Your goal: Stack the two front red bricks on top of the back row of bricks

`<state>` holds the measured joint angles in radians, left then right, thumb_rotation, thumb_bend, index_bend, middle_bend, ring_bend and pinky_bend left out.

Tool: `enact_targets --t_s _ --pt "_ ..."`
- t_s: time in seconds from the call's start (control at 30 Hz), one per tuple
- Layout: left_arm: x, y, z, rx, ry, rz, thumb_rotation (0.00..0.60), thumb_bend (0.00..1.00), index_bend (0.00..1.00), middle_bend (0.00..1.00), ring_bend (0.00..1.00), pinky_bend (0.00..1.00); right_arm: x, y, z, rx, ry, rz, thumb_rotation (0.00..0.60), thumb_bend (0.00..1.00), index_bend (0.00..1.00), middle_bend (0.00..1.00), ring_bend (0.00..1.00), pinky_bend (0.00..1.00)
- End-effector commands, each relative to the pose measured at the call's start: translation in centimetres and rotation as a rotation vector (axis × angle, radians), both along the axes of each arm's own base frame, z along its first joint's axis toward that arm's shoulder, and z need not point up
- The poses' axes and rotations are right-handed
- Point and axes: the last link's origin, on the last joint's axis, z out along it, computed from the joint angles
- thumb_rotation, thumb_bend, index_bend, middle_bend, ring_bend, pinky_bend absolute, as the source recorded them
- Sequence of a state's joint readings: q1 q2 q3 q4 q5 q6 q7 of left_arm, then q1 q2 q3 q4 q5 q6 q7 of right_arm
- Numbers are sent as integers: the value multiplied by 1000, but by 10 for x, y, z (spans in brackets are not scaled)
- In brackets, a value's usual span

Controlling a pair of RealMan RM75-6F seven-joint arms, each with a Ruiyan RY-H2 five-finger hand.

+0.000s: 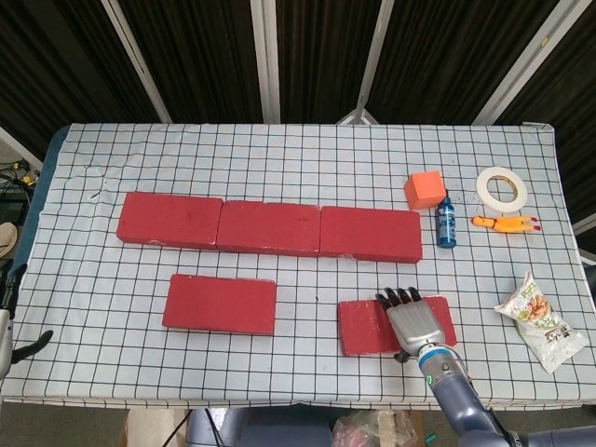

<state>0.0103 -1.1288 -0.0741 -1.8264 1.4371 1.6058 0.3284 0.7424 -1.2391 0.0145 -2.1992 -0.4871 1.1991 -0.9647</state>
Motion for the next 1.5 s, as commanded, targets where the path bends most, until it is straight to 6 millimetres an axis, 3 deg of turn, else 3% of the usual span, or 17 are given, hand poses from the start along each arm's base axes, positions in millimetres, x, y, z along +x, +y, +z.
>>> enact_targets --t_s 0.03,0.9,1.07,1.5 --pt "0 0 0 -1 1 0 600 0 46 0 0 107 0 -1 -2 -1 3 -3 600 184 0 0 0 0" --pt "-1 1 -2 -9 4 12 600 0 46 0 0 108 0 -5 -10 -4 37 -4 600 183 1 0 0 0" --pt "-1 1 -1 -12 -2 13 600 0 47 0 0 108 -1 -6 -13 -11 47 -2 600 183 51 7 0 0" --pt "-1 1 -1 -16 -6 13 600 0 46 0 0 107 3 -6 -14 -20 58 19 600 183 201 155 0 0"
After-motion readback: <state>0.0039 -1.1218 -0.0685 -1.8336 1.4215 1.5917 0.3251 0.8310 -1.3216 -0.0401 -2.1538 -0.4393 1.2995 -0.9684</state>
